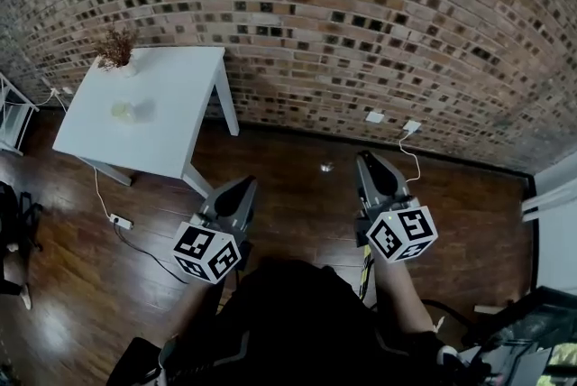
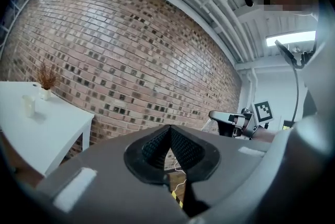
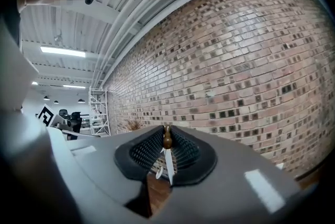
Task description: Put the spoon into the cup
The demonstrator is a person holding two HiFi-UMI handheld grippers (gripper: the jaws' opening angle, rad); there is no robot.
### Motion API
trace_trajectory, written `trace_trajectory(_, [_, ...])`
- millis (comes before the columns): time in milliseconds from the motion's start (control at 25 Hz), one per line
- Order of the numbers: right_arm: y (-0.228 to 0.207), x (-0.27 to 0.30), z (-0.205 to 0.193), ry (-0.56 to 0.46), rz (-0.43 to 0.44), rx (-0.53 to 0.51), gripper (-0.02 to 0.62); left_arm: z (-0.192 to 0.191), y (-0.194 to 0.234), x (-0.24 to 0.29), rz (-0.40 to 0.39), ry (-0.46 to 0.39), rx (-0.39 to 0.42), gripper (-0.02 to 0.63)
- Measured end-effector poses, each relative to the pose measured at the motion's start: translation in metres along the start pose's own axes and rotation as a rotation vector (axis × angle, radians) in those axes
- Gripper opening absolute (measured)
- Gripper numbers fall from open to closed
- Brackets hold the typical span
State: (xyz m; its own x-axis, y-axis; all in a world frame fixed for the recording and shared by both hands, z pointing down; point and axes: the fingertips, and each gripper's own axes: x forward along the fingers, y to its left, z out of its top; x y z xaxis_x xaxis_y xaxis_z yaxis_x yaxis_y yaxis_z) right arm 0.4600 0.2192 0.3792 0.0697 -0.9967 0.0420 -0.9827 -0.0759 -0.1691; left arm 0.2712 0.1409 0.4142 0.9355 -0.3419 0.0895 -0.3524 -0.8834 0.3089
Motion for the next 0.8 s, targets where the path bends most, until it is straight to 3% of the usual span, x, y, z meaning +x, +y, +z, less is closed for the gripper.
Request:
trace_trajectory(440, [0.06, 0.05, -0.009, 0.006, 0.076, -0.03, 0.049, 0.01, 0.06, -0.036, 0.064, -0.036, -0.004, -0.006])
trace_trajectory(800, [0.08, 0.095, -0.01, 0.007, 0.186, -0.024, 0.051, 0.019, 0.091, -0.042, 0.156, -0.057, -0.009, -0.006])
